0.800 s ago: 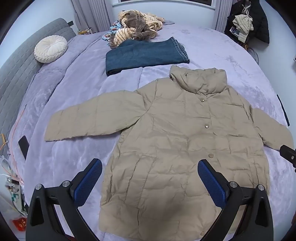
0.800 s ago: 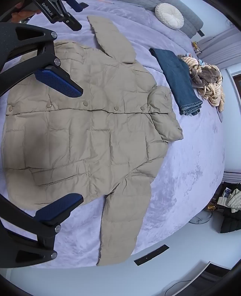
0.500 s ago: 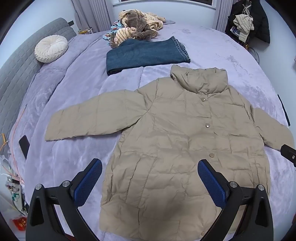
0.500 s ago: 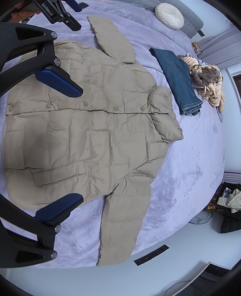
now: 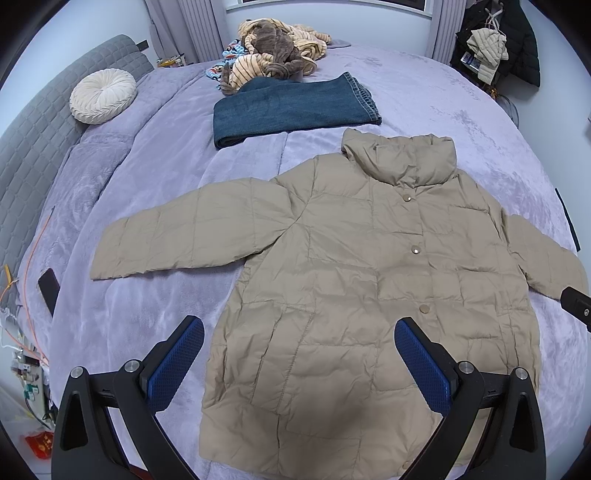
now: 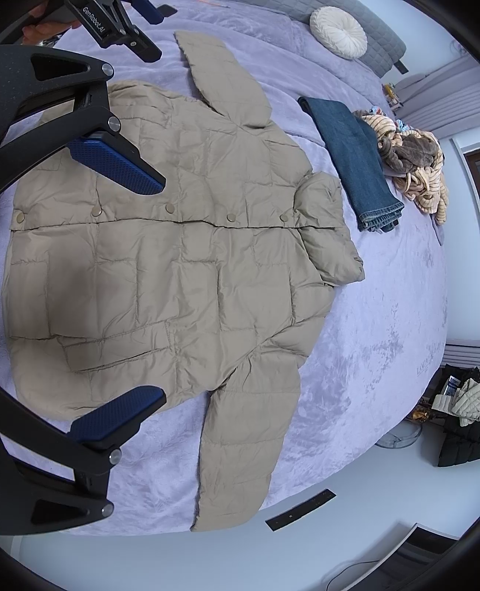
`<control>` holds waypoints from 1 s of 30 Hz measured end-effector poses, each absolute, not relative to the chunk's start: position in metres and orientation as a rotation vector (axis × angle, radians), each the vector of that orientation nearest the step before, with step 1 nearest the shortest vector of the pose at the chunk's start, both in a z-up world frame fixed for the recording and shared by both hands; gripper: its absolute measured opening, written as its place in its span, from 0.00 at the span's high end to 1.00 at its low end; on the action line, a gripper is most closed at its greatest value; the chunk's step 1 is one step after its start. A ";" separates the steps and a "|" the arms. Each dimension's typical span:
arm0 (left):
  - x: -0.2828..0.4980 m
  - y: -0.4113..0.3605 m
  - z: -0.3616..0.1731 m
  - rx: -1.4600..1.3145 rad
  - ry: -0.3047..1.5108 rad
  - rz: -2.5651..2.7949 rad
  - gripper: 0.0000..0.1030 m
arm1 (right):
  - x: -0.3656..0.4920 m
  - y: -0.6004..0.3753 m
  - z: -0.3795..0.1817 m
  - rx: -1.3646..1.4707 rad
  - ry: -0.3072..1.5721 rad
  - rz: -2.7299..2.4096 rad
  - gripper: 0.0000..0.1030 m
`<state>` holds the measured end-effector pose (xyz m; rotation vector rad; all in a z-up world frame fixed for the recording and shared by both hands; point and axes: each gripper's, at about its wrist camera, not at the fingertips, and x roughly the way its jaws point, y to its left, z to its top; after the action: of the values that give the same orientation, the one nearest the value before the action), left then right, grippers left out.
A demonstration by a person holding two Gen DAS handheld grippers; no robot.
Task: Fold large clothes
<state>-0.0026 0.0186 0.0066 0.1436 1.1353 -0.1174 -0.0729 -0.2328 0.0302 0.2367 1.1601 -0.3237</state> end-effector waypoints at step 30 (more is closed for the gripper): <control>-0.003 0.026 0.006 0.143 1.139 -0.113 0.00 | -0.069 -0.231 0.029 0.236 1.161 -0.324 0.00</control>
<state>-0.0033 0.0263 0.0060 0.1430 1.1386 -0.1133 -0.0688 -0.2314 0.0289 0.2359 1.1608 -0.3236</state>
